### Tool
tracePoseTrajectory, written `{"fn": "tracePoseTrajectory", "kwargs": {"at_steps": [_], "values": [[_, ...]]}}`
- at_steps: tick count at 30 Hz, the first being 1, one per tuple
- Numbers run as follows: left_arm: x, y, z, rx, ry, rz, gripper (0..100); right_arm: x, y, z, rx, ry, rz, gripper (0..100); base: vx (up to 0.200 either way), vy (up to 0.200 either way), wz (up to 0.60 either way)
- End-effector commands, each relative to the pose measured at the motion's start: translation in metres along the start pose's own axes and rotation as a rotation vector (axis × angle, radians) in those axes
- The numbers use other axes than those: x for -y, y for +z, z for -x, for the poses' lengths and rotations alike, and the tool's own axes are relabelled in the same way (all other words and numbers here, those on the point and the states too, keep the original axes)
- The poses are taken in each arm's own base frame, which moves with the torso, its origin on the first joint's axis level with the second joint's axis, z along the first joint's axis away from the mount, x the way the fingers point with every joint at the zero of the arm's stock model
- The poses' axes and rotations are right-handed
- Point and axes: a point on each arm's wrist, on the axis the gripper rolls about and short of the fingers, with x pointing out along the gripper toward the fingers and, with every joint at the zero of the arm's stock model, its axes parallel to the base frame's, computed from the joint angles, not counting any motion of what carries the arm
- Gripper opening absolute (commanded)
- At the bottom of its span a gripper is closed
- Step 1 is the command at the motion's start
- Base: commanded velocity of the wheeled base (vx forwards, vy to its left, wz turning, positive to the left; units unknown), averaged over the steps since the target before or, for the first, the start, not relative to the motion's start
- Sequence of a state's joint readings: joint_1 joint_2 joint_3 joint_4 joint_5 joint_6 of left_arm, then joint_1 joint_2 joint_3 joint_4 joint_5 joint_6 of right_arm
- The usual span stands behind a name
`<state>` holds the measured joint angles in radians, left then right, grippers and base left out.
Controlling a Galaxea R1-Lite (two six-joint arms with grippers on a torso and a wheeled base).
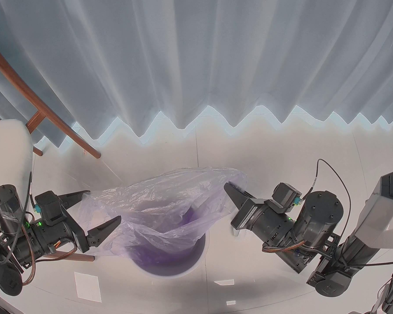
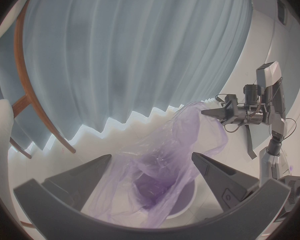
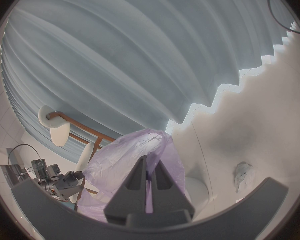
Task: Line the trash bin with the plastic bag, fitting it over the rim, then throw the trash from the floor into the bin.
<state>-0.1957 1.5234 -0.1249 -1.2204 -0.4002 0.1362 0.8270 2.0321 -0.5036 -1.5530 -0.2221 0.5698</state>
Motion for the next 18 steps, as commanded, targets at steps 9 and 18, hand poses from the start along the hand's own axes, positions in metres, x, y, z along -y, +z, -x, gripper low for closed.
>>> {"fn": "tracePoseTrajectory", "kwargs": {"at_steps": [9, 18], "values": [[-0.025, -0.006, -0.003, -0.025, 0.099, 0.032, 100, -0.002, 0.002, 0.001, 0.013, 0.010, 0.006, 0, 0.000, 0.000, 0.00], [-0.023, -0.025, 0.004, -0.107, 0.086, 0.070, 100, -0.008, 0.014, 0.006, 0.044, 0.031, -0.007, 0, 0.000, 0.000, 0.00]]}}
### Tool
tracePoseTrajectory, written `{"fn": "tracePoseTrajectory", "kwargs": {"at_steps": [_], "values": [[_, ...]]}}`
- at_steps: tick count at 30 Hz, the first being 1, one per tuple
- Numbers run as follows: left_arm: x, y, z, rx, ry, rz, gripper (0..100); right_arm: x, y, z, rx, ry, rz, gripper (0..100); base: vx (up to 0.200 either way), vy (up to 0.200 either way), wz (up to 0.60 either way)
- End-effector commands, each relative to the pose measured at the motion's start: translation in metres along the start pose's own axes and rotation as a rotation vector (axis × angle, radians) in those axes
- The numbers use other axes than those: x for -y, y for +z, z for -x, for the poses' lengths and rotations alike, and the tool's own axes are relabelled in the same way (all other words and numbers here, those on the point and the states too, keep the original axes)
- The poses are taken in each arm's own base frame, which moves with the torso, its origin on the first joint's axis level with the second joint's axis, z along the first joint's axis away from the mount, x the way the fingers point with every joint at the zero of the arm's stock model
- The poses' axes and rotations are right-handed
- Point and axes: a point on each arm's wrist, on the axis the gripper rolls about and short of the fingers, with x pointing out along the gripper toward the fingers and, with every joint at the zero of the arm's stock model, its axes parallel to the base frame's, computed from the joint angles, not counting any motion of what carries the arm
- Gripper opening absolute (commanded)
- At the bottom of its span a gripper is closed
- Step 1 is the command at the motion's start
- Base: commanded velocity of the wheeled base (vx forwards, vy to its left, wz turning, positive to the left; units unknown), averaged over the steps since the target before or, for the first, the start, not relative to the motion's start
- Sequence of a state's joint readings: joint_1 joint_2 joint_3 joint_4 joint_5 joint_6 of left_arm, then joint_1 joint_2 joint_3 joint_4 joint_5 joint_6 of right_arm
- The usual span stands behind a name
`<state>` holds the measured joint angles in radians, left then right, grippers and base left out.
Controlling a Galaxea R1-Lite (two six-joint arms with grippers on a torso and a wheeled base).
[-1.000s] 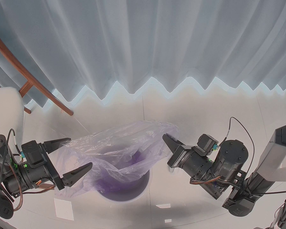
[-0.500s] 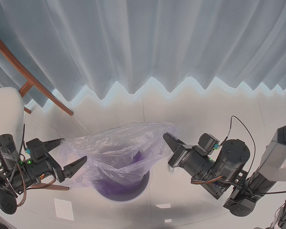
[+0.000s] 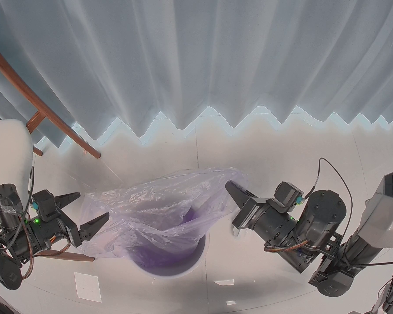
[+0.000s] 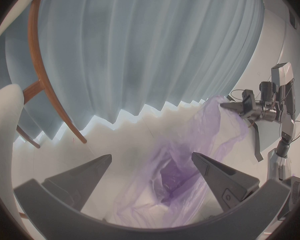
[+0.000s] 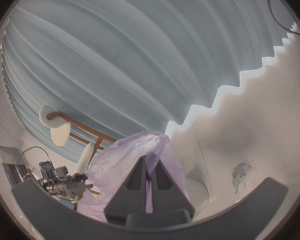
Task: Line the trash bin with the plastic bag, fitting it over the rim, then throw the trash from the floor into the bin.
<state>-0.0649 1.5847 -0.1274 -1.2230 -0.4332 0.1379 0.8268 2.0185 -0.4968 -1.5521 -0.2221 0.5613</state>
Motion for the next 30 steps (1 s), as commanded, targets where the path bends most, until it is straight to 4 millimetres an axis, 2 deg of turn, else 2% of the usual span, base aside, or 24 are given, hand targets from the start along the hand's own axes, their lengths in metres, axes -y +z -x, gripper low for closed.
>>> {"fn": "tracePoseTrajectory", "kwargs": {"at_steps": [1, 7, 11, 14, 30], "values": [[0.001, -0.016, 0.001, -0.070, -0.005, 0.027, 100, -0.007, 0.013, 0.004, 0.044, 0.029, -0.015, 0, 0.000, 0.000, 0.00], [-0.002, -0.029, -0.008, -0.134, -0.012, 0.058, 100, -0.003, 0.017, 0.002, 0.061, 0.016, -0.014, 0, 0.000, 0.000, 0.00], [-0.016, -0.031, -0.013, -0.139, 0.031, 0.076, 100, -0.003, 0.019, 0.004, 0.064, 0.020, -0.013, 0, 0.000, 0.000, 0.00], [-0.018, -0.035, -0.012, -0.148, 0.026, 0.088, 100, -0.004, 0.020, 0.004, 0.067, 0.022, -0.014, 0, 0.000, 0.000, 0.00], [-0.012, -0.051, -0.014, -0.217, -0.055, 0.132, 100, -0.003, 0.021, 0.003, 0.074, 0.019, -0.015, 0, 0.000, 0.000, 0.00]]}}
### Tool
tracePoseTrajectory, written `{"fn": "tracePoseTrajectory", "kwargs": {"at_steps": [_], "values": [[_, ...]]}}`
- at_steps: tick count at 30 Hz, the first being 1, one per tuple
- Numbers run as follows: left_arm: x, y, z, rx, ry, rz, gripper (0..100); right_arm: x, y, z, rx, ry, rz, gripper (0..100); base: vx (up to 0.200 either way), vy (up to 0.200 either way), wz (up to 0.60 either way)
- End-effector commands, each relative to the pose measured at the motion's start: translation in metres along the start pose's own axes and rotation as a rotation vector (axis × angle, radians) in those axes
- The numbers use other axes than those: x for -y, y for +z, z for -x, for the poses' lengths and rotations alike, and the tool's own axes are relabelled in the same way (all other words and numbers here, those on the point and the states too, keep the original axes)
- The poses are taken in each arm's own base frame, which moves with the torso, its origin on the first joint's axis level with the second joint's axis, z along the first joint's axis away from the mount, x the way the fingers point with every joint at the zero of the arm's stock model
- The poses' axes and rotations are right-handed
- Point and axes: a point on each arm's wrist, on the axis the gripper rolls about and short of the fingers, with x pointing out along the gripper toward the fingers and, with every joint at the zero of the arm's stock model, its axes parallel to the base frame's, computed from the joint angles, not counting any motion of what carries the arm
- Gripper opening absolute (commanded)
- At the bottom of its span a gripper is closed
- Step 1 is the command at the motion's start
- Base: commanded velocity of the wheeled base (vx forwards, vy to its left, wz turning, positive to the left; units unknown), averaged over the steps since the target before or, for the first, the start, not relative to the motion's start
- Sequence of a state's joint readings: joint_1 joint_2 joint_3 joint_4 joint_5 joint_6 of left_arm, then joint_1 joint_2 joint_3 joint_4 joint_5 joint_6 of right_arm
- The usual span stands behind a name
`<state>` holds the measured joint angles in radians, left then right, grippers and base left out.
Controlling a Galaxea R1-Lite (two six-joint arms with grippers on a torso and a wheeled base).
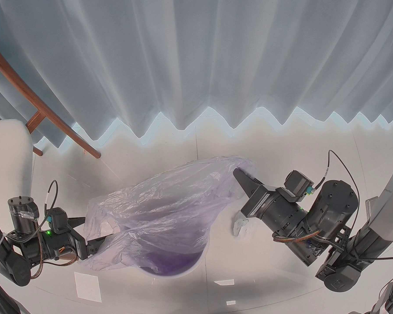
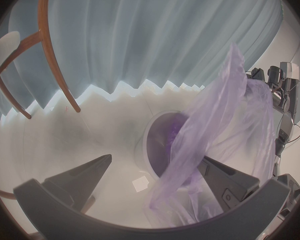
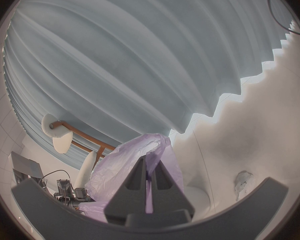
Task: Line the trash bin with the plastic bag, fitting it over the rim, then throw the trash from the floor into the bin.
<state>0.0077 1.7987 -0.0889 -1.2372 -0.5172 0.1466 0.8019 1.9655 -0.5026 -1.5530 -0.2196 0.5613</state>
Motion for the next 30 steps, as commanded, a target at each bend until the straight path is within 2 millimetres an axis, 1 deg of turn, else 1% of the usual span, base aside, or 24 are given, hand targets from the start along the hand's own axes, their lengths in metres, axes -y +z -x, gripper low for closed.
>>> {"fn": "tracePoseTrajectory", "kwargs": {"at_steps": [1, 6, 9, 13, 15, 19, 21, 22, 23, 24, 25, 26, 28, 30], "values": [[0.002, -0.004, -0.001, -0.022, -0.013, 0.008, 0, 0.000, 0.001, 0.000, 0.011, 0.006, -0.003, 0, 0.000, 0.000, 0.00], [0.009, -0.005, -0.005, -0.031, -0.050, -0.003, 0, 0.000, -0.003, 0.001, -0.006, 0.002, -0.001, 0, 0.000, 0.000, 0.00], [0.011, 0.000, -0.007, -0.012, -0.061, -0.010, 0, 0.001, -0.006, 0.000, -0.014, 0.001, 0.000, 0, 0.000, 0.000, 0.00], [0.012, 0.015, -0.013, 0.060, -0.074, -0.020, 0, 0.004, -0.009, -0.001, -0.024, -0.009, 0.005, 0, 0.000, 0.000, 0.00], [0.014, 0.018, -0.014, 0.075, -0.082, -0.007, 0, 0.004, -0.010, -0.001, -0.026, -0.008, 0.004, 0, 0.000, 0.000, 0.00], [0.024, 0.028, -0.023, 0.130, -0.123, -0.021, 0, -0.003, -0.017, 0.002, -0.057, 0.015, -0.002, 0, 0.000, 0.000, 0.00], [0.030, 0.032, -0.031, 0.149, -0.145, -0.013, 0, -0.003, -0.022, 0.002, -0.090, 0.036, -0.002, 0, 0.000, 0.000, 0.00], [0.031, 0.033, -0.036, 0.150, -0.139, -0.002, 0, -0.002, -0.028, 0.002, -0.120, 0.048, 0.006, 0, 0.000, 0.000, 0.00], [0.031, 0.033, -0.036, 0.150, -0.139, -0.002, 0, -0.002, -0.028, 0.002, -0.120, 0.048, 0.006, 0, 0.000, 0.000, 0.00], [0.034, 0.032, -0.046, 0.153, -0.123, 0.009, 0, 0.002, -0.039, -0.002, -0.156, 0.059, 0.024, 0, 0.000, 0.000, 0.00], [0.034, 0.032, -0.046, 0.153, -0.123, 0.009, 0, 0.002, -0.039, -0.002, -0.156, 0.059, 0.024, 0, 0.000, 0.000, 0.00], [0.038, 0.029, -0.054, 0.160, -0.117, 0.012, 0, 0.004, -0.045, -0.007, -0.173, 0.068, 0.057, 0, 0.000, 0.000, 0.00], [0.042, 0.022, -0.061, 0.152, -0.125, 0.015, 0, 0.007, -0.054, -0.011, -0.208, 0.087, 0.073, 0, 0.000, 0.000, 0.00], [0.045, 0.010, -0.070, 0.115, -0.111, 0.023, 0, 0.013, -0.064, -0.015, -0.244, 0.096, 0.091, 0, 0.000, 0.000, 0.00]]}}
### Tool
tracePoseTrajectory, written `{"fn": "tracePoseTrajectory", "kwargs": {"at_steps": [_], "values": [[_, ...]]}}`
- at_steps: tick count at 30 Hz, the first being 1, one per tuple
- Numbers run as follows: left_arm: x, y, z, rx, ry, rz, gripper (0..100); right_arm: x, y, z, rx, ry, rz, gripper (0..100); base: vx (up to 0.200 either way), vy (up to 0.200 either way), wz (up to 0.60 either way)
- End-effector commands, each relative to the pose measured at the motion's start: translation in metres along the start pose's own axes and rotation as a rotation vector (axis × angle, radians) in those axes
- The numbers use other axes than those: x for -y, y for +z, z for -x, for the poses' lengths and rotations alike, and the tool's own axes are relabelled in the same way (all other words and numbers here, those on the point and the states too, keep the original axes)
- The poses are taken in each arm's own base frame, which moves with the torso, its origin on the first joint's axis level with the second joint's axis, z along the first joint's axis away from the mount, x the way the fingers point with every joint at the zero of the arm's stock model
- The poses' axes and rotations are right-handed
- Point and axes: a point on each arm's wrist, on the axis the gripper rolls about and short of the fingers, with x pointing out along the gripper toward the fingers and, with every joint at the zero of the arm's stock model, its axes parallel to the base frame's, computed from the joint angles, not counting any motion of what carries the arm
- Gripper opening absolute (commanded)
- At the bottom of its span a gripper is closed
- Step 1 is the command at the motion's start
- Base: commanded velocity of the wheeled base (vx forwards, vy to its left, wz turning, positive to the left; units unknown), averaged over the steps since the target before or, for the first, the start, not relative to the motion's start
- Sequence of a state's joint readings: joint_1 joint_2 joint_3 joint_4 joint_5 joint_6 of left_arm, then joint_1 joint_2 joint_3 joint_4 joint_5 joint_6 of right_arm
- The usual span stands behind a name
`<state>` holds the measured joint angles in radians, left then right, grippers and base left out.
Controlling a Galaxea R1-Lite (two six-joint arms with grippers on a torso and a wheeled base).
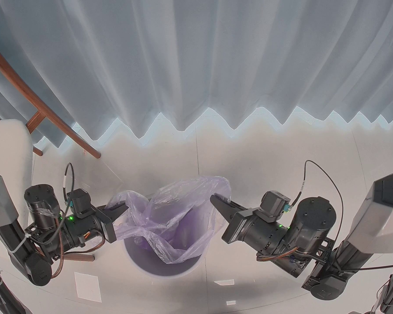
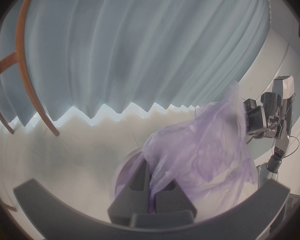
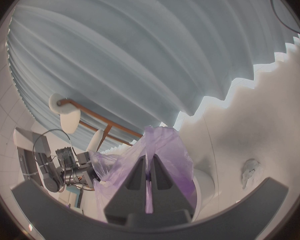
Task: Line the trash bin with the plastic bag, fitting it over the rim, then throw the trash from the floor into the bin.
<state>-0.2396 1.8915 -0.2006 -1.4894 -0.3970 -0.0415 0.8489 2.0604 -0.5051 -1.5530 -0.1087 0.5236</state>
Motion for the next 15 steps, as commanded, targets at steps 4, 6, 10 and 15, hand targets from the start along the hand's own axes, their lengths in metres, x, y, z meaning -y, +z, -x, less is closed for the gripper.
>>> {"fn": "tracePoseTrajectory", "kwargs": {"at_steps": [4, 6, 10, 15], "values": [[0.005, -0.038, -0.018, -0.128, 0.037, 0.048, 0, 0.021, -0.041, -0.022, -0.118, -0.003, 0.044, 0, 0.000, 0.000, 0.00], [0.004, -0.040, -0.017, -0.140, 0.047, 0.053, 0, 0.025, -0.048, -0.023, -0.138, -0.014, 0.047, 0, 0.000, 0.000, 0.00], [0.003, -0.042, -0.017, -0.146, 0.051, 0.056, 0, 0.036, -0.054, -0.031, -0.139, -0.037, 0.051, 0, 0.000, 0.000, 0.00], [0.003, -0.032, -0.017, -0.098, 0.076, 0.143, 0, 0.057, -0.023, -0.048, -0.018, -0.081, 0.052, 0, 0.000, 0.000, 0.00]]}}
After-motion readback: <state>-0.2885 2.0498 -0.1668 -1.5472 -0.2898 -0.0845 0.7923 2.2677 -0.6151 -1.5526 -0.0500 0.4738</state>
